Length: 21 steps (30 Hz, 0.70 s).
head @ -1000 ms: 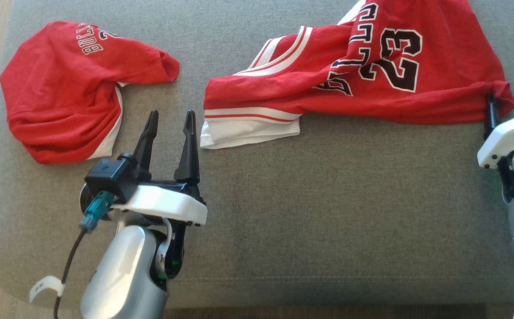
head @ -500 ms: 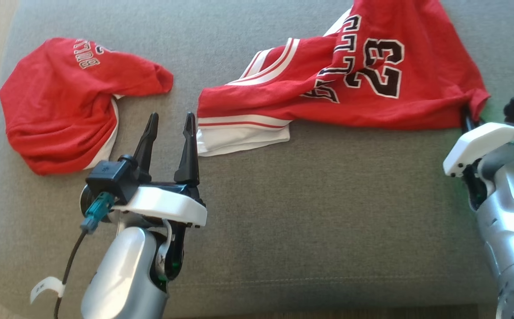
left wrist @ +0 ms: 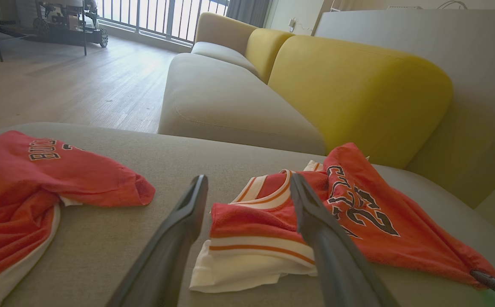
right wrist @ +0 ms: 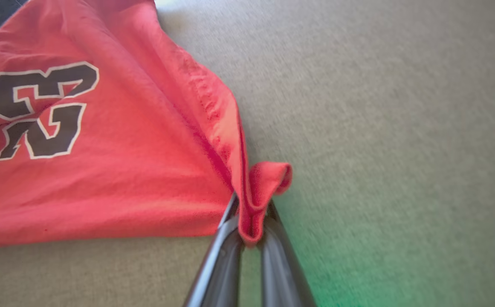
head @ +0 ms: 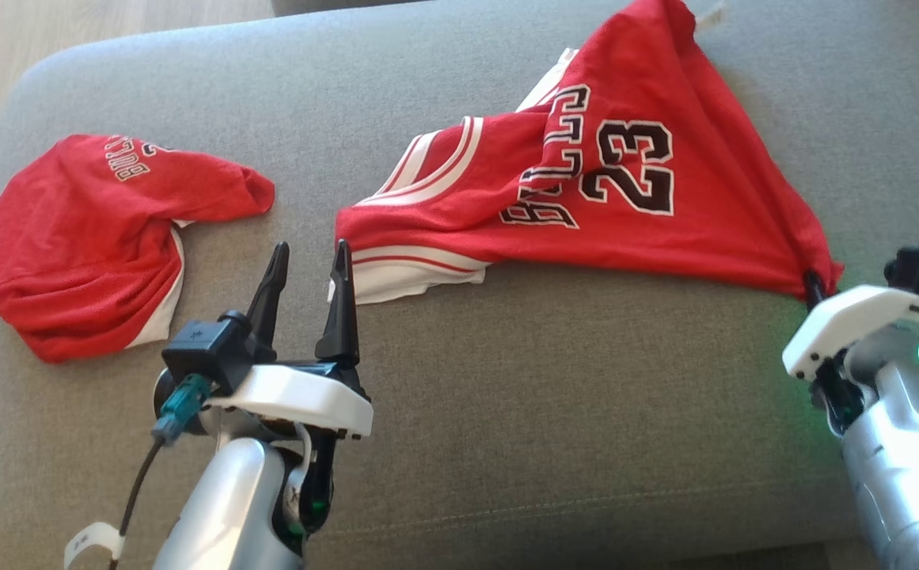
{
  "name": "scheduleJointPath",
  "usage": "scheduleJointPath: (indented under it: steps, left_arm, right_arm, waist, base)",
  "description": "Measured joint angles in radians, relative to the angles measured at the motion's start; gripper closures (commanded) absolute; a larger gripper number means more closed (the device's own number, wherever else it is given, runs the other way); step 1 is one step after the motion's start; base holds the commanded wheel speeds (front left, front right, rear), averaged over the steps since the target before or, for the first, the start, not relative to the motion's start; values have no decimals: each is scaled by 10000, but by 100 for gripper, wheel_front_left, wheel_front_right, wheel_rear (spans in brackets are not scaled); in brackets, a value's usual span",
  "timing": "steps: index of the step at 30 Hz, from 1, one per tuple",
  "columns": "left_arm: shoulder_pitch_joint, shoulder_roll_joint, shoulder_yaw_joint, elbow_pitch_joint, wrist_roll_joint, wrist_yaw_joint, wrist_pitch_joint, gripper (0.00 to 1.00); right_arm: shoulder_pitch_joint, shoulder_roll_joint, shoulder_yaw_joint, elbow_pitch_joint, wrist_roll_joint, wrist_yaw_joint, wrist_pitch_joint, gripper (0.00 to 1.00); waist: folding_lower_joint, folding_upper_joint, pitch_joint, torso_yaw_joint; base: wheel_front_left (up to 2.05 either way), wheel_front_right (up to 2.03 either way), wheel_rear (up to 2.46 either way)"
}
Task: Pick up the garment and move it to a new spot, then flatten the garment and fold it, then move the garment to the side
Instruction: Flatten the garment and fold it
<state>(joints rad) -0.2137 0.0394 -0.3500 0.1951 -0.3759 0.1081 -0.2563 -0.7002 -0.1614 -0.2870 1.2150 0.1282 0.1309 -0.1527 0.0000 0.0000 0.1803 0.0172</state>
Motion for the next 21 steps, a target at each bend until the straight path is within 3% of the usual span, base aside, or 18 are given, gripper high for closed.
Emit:
scheduleJointPath:
  steps: [3, 4, 5, 13, 21]
  left_arm:
    - [70, 2, -79, -12, -84, 82, -2, 0]
    - [70, 2, -111, -31, -111, 92, -2, 0]
    - [70, 2, -144, -56, -142, 111, -2, 0]
    - [77, 4, -213, -77, -142, 121, -2, 0]
    - [77, 10, -192, -67, -138, 109, -2, 0]
  right_arm:
    - [282, -2, -267, -77, 284, 4, 516, 100]
    - [342, -6, -345, -163, 316, 4, 665, 62]
    - [353, -8, -380, -230, 313, 4, 815, 0]
    - [750, 31, -773, -1649, 313, 2, 963, 0]
    - [1787, 10, -1496, -4750, -566, 2, 932, 0]
  waist:
    - [0, 0, -75, -62]
    - [0, 0, -73, -60]
    - [0, 0, -63, -49]
    - [0, 0, 40, 54]
    - [0, 0, 32, -70]
  base:
    - [0, 0, 0]
    - [0, 0, 0]
    - [0, 0, 0]
    - [0, 0, 0]
    - [0, 0, 0]
